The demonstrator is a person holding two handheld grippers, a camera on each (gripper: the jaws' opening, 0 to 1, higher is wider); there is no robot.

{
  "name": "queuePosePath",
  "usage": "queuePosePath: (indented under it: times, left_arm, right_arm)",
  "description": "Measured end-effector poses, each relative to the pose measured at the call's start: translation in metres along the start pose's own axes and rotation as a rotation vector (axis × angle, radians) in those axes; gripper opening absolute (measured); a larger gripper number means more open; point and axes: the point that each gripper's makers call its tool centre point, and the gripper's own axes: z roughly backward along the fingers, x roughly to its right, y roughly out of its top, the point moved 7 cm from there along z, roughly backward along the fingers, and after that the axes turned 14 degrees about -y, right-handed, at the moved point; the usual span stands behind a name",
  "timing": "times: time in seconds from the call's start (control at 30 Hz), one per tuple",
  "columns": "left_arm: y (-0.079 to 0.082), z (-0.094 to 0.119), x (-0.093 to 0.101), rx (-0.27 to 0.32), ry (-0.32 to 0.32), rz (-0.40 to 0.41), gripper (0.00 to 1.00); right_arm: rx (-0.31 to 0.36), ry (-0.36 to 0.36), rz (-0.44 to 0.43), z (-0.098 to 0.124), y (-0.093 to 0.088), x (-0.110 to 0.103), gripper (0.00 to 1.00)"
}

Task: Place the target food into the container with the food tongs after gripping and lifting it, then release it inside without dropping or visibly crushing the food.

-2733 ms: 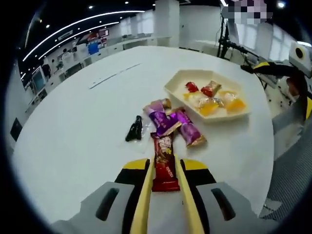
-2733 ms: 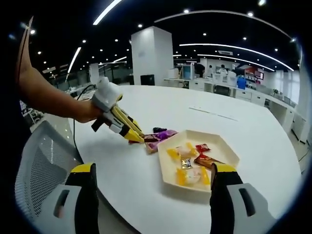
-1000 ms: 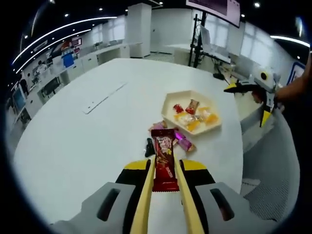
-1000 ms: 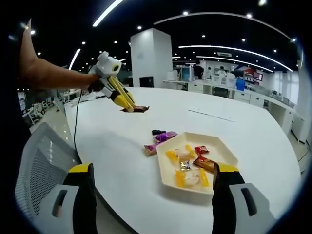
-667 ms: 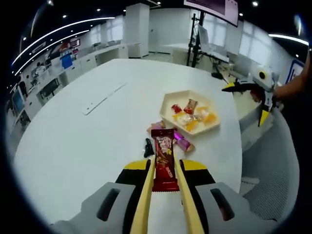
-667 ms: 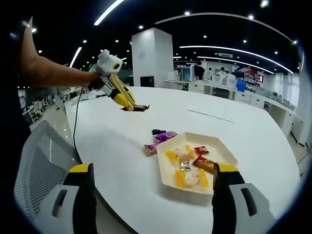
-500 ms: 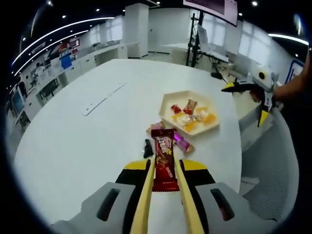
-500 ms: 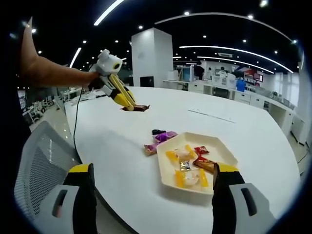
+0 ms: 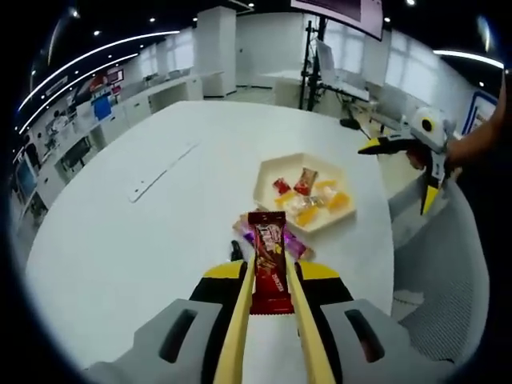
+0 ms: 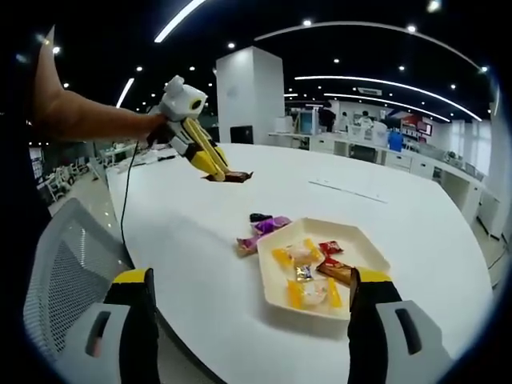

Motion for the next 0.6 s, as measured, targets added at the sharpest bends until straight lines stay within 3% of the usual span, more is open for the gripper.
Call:
queuePosePath:
  times: [0.6]
  left_arm:
    - [0.039,-0.033,0.003,-0.019,-0.042,-0.065,0.20]
  right_arm:
    - [0.002,-0.006,-0.006,0.000,0.000,0.001,0.99]
